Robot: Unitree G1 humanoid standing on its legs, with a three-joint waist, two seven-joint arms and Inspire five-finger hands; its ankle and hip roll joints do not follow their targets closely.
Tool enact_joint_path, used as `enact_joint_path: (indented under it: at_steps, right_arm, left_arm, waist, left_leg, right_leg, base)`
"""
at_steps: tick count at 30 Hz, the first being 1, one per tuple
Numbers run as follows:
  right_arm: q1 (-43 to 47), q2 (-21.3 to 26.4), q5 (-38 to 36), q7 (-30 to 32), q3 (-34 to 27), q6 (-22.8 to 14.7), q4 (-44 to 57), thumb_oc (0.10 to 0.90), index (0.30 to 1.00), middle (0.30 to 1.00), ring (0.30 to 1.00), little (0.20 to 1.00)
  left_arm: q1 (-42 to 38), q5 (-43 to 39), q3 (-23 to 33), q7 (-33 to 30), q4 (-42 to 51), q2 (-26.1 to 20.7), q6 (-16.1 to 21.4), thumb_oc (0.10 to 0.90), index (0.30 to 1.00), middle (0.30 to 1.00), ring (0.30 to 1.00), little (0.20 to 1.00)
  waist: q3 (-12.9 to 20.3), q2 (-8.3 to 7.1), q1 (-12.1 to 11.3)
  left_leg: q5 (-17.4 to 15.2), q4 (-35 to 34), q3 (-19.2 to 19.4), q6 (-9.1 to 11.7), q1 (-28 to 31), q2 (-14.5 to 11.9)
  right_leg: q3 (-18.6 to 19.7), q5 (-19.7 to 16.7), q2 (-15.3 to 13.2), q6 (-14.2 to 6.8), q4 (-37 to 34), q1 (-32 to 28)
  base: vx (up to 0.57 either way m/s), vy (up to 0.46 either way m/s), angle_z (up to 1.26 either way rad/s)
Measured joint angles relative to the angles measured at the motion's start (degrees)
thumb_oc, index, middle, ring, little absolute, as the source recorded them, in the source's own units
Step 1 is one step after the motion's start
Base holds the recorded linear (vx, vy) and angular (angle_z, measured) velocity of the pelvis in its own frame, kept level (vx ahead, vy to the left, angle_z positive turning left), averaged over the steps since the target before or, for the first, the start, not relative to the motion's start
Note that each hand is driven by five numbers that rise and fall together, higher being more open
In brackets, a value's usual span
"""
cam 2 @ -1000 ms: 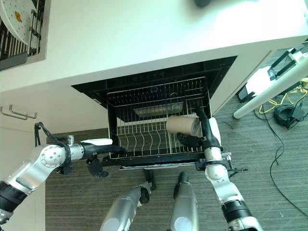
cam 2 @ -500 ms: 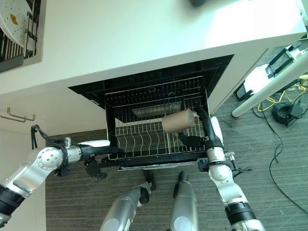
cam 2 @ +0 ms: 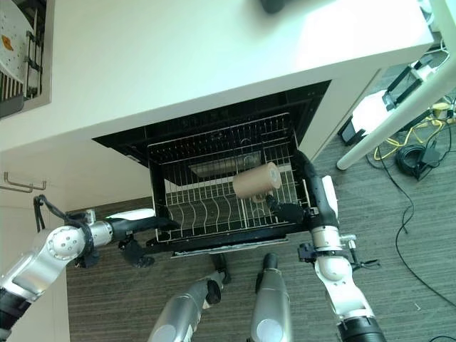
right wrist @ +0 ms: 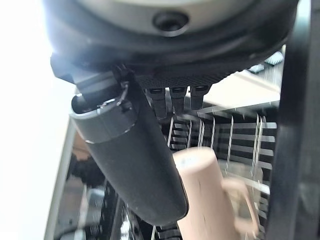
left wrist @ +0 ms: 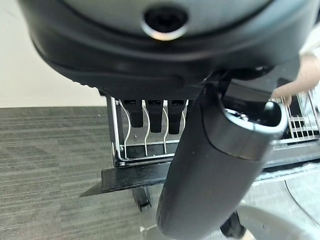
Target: Place the dishes in the dishwasher.
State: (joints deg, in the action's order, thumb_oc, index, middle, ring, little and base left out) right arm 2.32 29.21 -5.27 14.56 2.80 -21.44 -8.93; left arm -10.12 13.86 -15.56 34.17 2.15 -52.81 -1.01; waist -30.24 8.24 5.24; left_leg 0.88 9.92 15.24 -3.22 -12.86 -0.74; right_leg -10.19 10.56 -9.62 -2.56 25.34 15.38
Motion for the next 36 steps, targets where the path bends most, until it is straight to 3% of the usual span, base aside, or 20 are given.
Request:
enact_joint_path:
  at_steps: [4, 7, 11, 13, 17, 21, 25, 29, 32, 36]
  right_arm:
    - [-2.9, 0.1, -1.7, 2.2, -2.7, -1.7, 0.6, 0.8, 0.9, 0.9, 0.9, 0.9]
    - [-6.0, 0.1, -1.7, 2.5, -4.4, -3.4, 5.6, 0.8, 0.9, 0.9, 0.9, 0.9]
    - [-6.5, 0.4, -2.9, 0.1, -5.8, -5.7, 8.6, 0.8, 0.9, 0.9, 0.9, 0.9]
    - [-6.8, 0.4, -4.0, -2.9, -5.6, -5.8, 8.7, 0.8, 0.9, 0.9, 0.9, 0.9]
    - [-7.0, -0.9, -5.3, -4.3, -5.4, -6.9, 8.8, 0.8, 0.9, 0.9, 0.9, 0.9]
    - [-7.8, -3.6, -6.2, -3.5, -5.5, -8.9, 9.1, 0.8, 0.9, 0.9, 0.9, 0.9]
    - [-8.5, -4.1, -6.2, -3.3, -5.6, -9.6, 9.2, 0.8, 0.9, 0.9, 0.9, 0.9]
    - [-9.5, -4.8, -9.6, -5.5, -5.6, -9.5, 9.4, 0.8, 0.9, 0.9, 0.9, 0.9]
    - [-11.5, -5.2, -15.2, -12.7, -5.4, -9.3, 13.2, 0.8, 0.9, 0.9, 0.9, 0.9]
    - [-11.2, -5.0, -15.2, -15.3, -5.3, -8.7, 15.5, 0.8, 0.9, 0.9, 0.9, 0.9]
  left_arm:
    - [4.8, 0.0, 1.5, -5.0, -1.8, 2.9, 0.0, 0.8, 0.9, 0.9, 0.9, 0.9]
    - [10.1, 0.1, 5.4, -9.0, -1.4, 7.8, 0.1, 0.8, 0.9, 0.9, 0.9, 0.9]
    - [12.9, -0.1, 6.2, -11.3, -0.9, 9.8, 0.3, 0.8, 0.9, 0.9, 0.9, 0.9]
    - [14.2, -2.2, 7.7, -14.2, -0.7, 13.2, 0.3, 0.8, 0.9, 0.9, 0.9, 0.9]
    - [17.4, -11.0, 10.2, -18.7, -0.6, 18.4, 3.1, 0.8, 0.9, 0.9, 0.9, 0.9]
    - [21.2, -19.6, 13.8, -20.4, -0.6, 23.0, 7.3, 0.8, 0.9, 0.9, 0.9, 0.9]
    - [24.9, -30.1, 16.7, -20.6, -0.5, 26.5, 9.9, 0.8, 0.9, 0.9, 0.9, 0.9]
    - [26.7, -41.0, 19.7, -20.9, -2.4, 31.6, 9.9, 0.8, 0.9, 0.9, 0.9, 0.9]
    - [27.6, -51.6, 20.4, -21.1, -6.7, 33.8, 10.4, 0.8, 0.9, 0.9, 0.9, 0.9]
    - [26.7, -51.9, 20.4, -20.1, -4.5, 33.7, 15.5, 0.8, 0.9, 0.9, 0.9, 0.9]
  waist:
    - [0.1, 0.09, -0.1]
    - [0.5, 0.73, -0.4]
    - [2.9, 3.57, -0.6]
    - [5.3, 4.48, -1.1]
    - [10.7, 1.57, -2.5]
    - [14.0, -1.54, -3.7]
    - [15.3, -2.46, -4.7]
    - [16.1, -2.72, -5.7]
    - [17.6, -4.78, -6.2]
    - [18.7, -6.82, -6.3]
  left_leg:
    - [-0.5, -0.8, -0.3, 0.6, 4.3, -0.5]
    - [-0.9, -1.6, -0.6, 1.3, 7.9, -1.2]
    - [-0.9, -1.8, -0.6, 1.2, 7.8, -1.0]
    - [-0.9, -1.8, -1.4, 1.2, 7.9, -0.9]
    - [-0.8, -1.8, -1.5, 1.3, 8.2, -1.1]
    - [-1.1, -2.0, -1.6, 2.0, 8.9, -1.2]
    - [-1.3, -1.9, -1.8, 2.4, 8.9, -1.1]
    - [-1.4, -1.8, -2.3, 2.2, 8.8, -1.1]
    - [-1.0, -1.8, -2.7, 2.6, 8.7, -1.4]
    - [-1.4, -1.9, -2.7, 2.9, 8.9, -1.6]
  right_leg:
    - [-0.2, -0.7, 0.9, 0.0, -2.8, -5.1]
    - [-0.6, -1.2, 1.6, 0.1, -5.6, -9.4]
    - [-1.3, -1.4, 1.6, 0.0, -5.5, -9.7]
    - [-1.5, -1.3, 1.8, 0.0, -5.4, -10.0]
    - [-1.5, -0.7, 1.9, 0.2, -5.4, -10.1]
    - [-1.8, 0.6, 1.3, 0.7, -4.3, -10.1]
    - [-2.0, 1.6, 1.0, 0.5, -3.2, -9.8]
    - [-2.6, 1.9, 1.0, 0.8, -2.7, -9.8]
    - [-3.0, 2.3, 1.3, 1.1, -2.6, -9.8]
    - [-2.9, 2.7, 1.6, 1.0, -3.1, -10.1]
  base:
    - [-0.03, -0.054, -0.04]
    - [0.05, -0.015, -0.02]
    - [-0.06, -0.017, 0.04]
    - [-0.02, -0.062, 0.11]
    - [-0.02, -0.077, 0.02]
    - [-0.02, -0.074, 0.01]
    - [-0.01, -0.067, 0.04]
    - [0.0, -0.078, 0.07]
    - [0.01, -0.073, 0.05]
    - [0.02, -0.039, -0.02]
